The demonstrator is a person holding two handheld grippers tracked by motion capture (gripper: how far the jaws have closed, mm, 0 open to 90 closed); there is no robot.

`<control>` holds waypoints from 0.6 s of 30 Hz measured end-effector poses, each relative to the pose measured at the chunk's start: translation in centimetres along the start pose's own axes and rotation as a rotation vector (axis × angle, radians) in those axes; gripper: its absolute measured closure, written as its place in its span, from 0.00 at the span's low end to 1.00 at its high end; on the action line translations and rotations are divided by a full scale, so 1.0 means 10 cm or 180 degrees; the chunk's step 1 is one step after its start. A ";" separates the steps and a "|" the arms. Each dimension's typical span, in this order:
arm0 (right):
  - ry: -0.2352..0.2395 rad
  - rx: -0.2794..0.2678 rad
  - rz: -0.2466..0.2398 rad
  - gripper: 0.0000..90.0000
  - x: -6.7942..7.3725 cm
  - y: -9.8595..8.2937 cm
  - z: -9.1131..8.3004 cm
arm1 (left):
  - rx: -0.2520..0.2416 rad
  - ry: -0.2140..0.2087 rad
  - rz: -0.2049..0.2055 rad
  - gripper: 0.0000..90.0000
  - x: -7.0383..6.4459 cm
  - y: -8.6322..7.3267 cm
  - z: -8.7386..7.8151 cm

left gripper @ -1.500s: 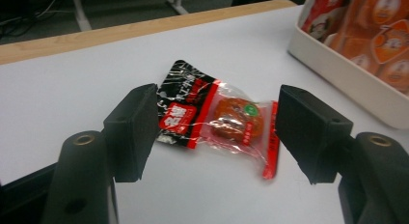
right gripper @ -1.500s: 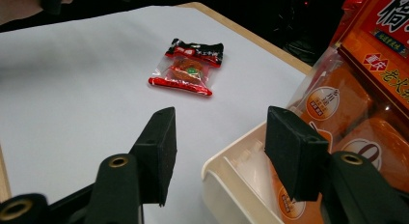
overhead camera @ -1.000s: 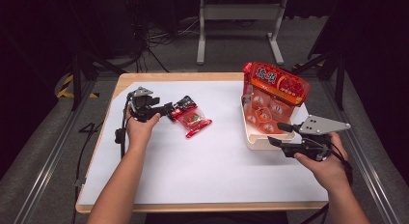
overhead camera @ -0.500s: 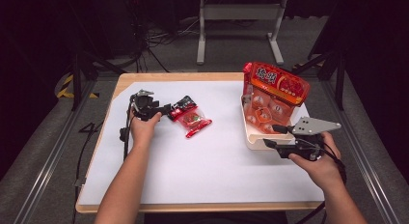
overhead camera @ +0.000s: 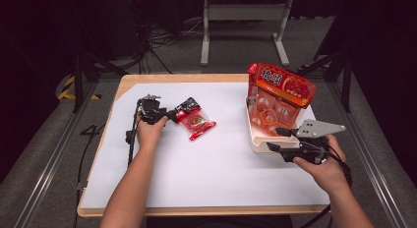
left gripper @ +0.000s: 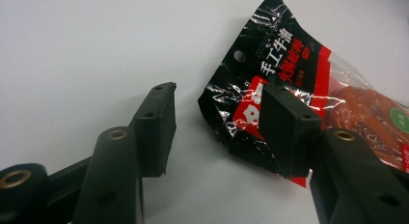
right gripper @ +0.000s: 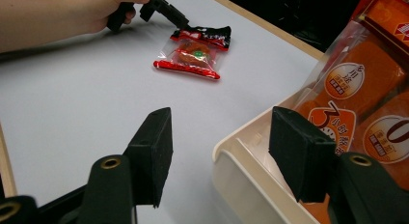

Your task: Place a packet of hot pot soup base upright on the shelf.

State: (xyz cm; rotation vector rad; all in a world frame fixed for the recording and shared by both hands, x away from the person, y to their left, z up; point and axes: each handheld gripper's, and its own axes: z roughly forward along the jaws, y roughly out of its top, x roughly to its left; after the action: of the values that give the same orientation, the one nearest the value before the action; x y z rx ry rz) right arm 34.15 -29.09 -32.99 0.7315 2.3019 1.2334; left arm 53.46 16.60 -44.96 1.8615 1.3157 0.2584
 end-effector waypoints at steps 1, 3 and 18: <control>-0.0002 0.0003 -0.0001 0.47 0.00 0.00 0.00 | 0.0017 0.0008 -0.0006 0.56 0.00 0.00 0.01; -0.0007 0.0011 -0.0001 0.47 -0.01 0.00 0.01 | 0.0019 -0.0027 -0.0026 0.60 0.01 -0.01 0.01; 0.0020 0.0048 -0.0028 0.47 0.00 -0.01 0.02 | 0.0073 -0.0104 -0.0047 1.00 0.00 -0.02 0.05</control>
State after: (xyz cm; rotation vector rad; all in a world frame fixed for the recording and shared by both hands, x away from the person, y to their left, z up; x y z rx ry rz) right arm 34.28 -29.01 -33.22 0.7231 2.3195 1.2174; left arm 53.62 16.42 -45.44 1.8668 1.3149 0.2051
